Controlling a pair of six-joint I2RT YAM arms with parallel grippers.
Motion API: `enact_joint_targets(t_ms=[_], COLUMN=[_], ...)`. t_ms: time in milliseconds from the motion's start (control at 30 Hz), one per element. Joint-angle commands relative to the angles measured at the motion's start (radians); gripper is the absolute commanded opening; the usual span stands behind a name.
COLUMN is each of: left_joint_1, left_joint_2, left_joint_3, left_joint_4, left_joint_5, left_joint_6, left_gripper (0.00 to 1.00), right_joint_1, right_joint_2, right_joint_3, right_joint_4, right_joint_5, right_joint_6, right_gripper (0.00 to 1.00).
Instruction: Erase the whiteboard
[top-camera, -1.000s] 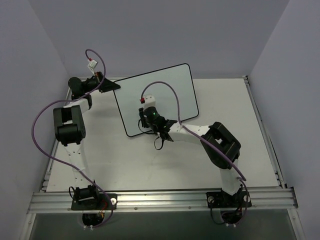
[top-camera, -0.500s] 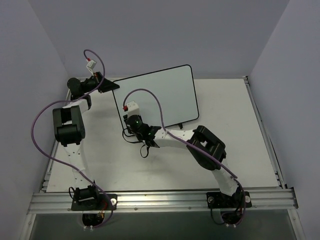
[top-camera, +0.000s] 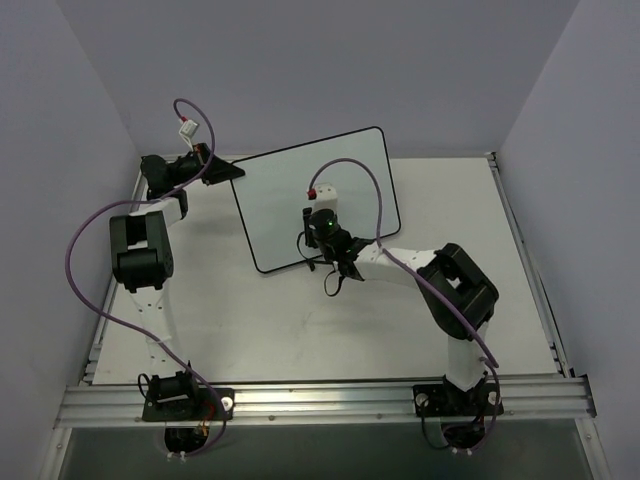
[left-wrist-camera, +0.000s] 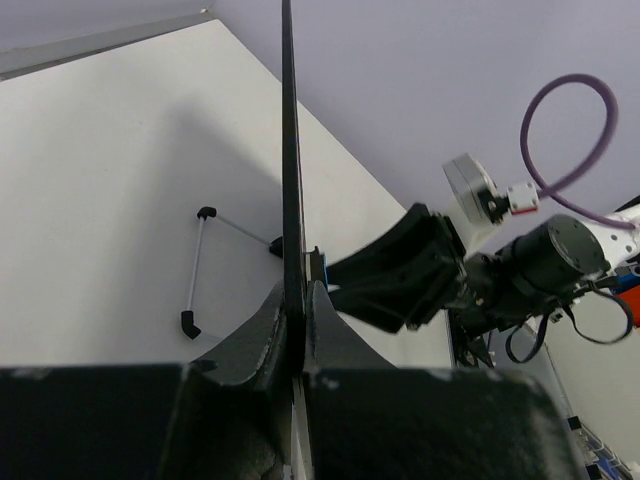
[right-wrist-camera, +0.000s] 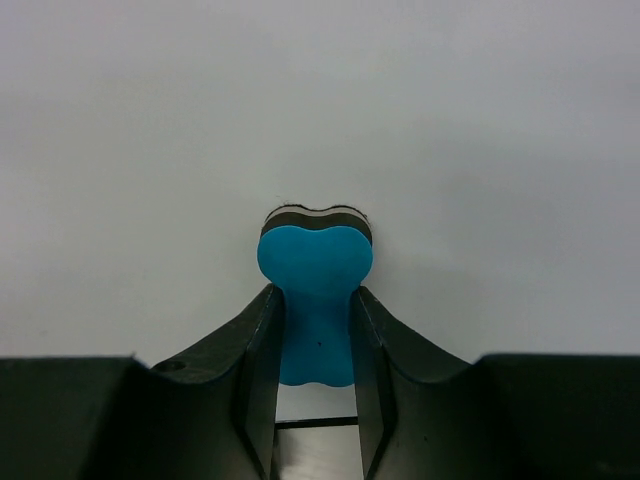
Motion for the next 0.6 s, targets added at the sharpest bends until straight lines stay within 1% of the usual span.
enact_joint_targets(t_ms=[0, 100, 233, 333, 367, 433, 467, 533, 567], left_joint_1=[0.002, -0.001, -0.001, 0.001, 0.001, 0.001, 0.001, 0.001, -0.001], left_joint_2=[-0.064, -0.069, -0.072, -0.070, -0.069, -0.067, -0.067, -0.069, -0.069], left_joint_3=[0.022, 0.021, 0.022, 0.021, 0.019, 0.021, 0.021, 0.021, 0.021], left_joint_4=[0.175, 0.171, 0.152, 0.140, 0.137, 0.116, 0.114, 0.114, 0.113], left_joint_5=[0.060, 0.060, 0.061, 0.058, 0.055, 0.048, 0.049, 0.045, 0.045], left_joint_6=[0.043, 0.045, 0.058, 0.069, 0.077, 0.089, 0.091, 0.091, 0.089], left_gripper=[0.02, 0.02, 0.02, 0.02, 0.04, 0.08, 0.09, 0.09, 0.09], right_joint_1=[-0.088, -0.134, -0.238, -0.316, -0.375, -0.440, -0.510, -0.577, -0.635], right_joint_2=[-0.038, -0.088, -0.240, -0.321, -0.337, -0.358, -0.358, -0.349, -0.344], right_joint_3=[-0.048, -0.068, -0.131, -0.160, -0.170, -0.171, -0.173, -0.167, -0.171], right_joint_4=[-0.048, -0.068, -0.076, -0.143, -0.189, -0.269, -0.297, -0.373, -0.389], right_joint_5=[0.068, 0.031, -0.041, -0.082, -0.105, -0.127, -0.160, -0.182, -0.202], right_joint_6=[-0.020, -0.016, 0.012, 0.038, 0.041, 0.055, 0.055, 0.064, 0.064], right_gripper=[0.00, 0.00, 0.00, 0.00, 0.00, 0.00, 0.00, 0.00, 0.00])
